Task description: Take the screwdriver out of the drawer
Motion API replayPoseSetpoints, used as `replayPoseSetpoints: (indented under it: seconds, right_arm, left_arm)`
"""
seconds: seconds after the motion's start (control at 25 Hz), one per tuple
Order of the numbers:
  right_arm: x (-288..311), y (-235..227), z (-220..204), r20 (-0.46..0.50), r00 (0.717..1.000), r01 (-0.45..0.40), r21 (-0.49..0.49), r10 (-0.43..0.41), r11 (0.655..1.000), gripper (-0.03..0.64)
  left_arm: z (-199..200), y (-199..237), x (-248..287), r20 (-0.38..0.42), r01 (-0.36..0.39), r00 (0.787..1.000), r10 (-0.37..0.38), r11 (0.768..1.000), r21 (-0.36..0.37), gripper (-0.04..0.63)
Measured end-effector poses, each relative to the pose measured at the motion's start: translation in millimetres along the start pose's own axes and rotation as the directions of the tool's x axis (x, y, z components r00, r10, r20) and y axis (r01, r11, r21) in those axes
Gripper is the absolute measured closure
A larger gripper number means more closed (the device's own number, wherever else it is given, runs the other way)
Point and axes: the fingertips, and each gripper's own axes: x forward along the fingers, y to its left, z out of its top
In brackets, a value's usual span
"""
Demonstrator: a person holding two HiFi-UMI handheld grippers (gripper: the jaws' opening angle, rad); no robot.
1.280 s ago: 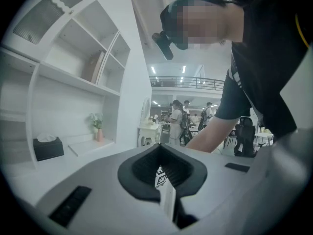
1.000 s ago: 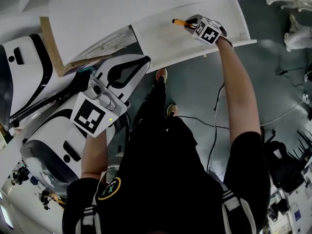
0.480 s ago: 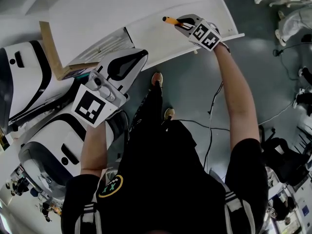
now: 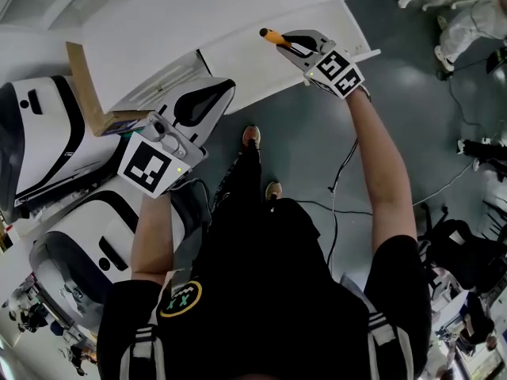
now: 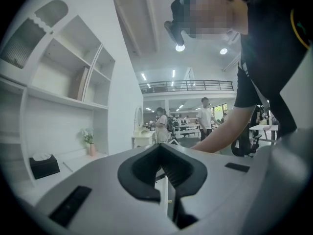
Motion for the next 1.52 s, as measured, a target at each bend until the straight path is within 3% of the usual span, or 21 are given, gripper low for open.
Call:
replayPoseSetpoints:
  seconds: [0.16,0.36,0.68,1.2,1.52]
  right_arm:
    - [-35,14,31,0.080,0.996,0.041,-0.006,-0.040,0.999,0.514]
    - [-80,39,66,0.170,0.982,0.079,-0.014,-0.076,0.997,0.514]
    - [-152,98,107,0.279,0.954,0.123,-0.019,-0.113,0.992,0.514]
    - [-263,207,139,0.402,0.907,0.146,-0.030,-0.122,0.989,0.513]
    - [-302,251,147,0.446,0.885,0.160,-0.019,-0.135,0.987,0.512]
  left_arm:
    - [11,-14,-3,0.020,0.005,1.000,-0.006,1.000,0.026,0.578]
    - [16,-37,-13,0.030,0.021,0.999,-0.024,0.994,0.110,0.578]
    - [33,-84,-34,0.056,0.005,0.998,-0.013,0.990,0.138,0.578]
    - [63,-194,-58,0.069,0.003,0.997,-0.016,0.983,0.184,0.578]
    - [69,-234,-71,0.064,0.016,0.998,-0.029,0.981,0.195,0.578]
